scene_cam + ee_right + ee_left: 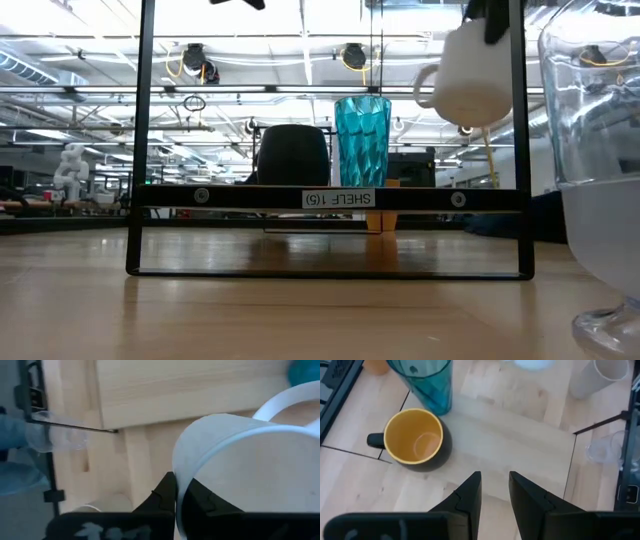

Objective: Stack small to large cups/mugs on shelf
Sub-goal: Put the white mug on the shelf

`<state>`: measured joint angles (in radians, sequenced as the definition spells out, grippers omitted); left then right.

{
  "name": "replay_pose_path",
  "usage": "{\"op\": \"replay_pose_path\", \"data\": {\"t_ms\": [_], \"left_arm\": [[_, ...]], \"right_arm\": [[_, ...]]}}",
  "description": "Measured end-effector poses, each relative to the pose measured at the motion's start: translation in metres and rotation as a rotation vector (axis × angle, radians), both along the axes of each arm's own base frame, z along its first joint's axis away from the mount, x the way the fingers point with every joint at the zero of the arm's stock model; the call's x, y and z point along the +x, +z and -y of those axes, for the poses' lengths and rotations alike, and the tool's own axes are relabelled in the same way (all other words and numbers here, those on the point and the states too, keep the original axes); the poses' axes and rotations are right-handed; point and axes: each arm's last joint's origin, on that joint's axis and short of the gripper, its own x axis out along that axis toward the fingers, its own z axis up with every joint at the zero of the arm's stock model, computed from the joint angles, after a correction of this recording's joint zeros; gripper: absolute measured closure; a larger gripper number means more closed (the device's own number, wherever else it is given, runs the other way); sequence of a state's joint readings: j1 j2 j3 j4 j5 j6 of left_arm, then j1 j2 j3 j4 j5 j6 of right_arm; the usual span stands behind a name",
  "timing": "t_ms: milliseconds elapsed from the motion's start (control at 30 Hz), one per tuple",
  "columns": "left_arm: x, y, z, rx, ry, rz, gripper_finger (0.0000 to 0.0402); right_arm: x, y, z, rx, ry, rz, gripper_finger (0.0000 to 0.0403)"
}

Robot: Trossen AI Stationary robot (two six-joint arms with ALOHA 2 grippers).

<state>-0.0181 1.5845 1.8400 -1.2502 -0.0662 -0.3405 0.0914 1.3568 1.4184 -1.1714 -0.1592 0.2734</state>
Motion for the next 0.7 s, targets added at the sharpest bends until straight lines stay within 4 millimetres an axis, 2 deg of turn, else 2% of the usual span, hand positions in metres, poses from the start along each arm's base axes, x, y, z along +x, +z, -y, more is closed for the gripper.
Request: {"op": "replay_pose_path", "data": {"t_ms": [333,500,700], "left_arm": [[-0.008,-0.004,0.0,0.043,-0.061,-0.095,0.0302],[-0.01,-0.006,-0.001,0.094,-0.118,-0.13,0.0302],[-0.017,-0.005,-0.002,0.104,-0.17,-0.164,0.0302]], "right_arm": [[0.051,-0.012,-0.021,-0.017,0.074,-0.092,0.0402],[0.07,-0.018,-0.017,-0.03,0.085,-0.105,0.0403],[0.084,-0.033,-0.007,-0.036,0.069,-0.153,0.0403]]}}
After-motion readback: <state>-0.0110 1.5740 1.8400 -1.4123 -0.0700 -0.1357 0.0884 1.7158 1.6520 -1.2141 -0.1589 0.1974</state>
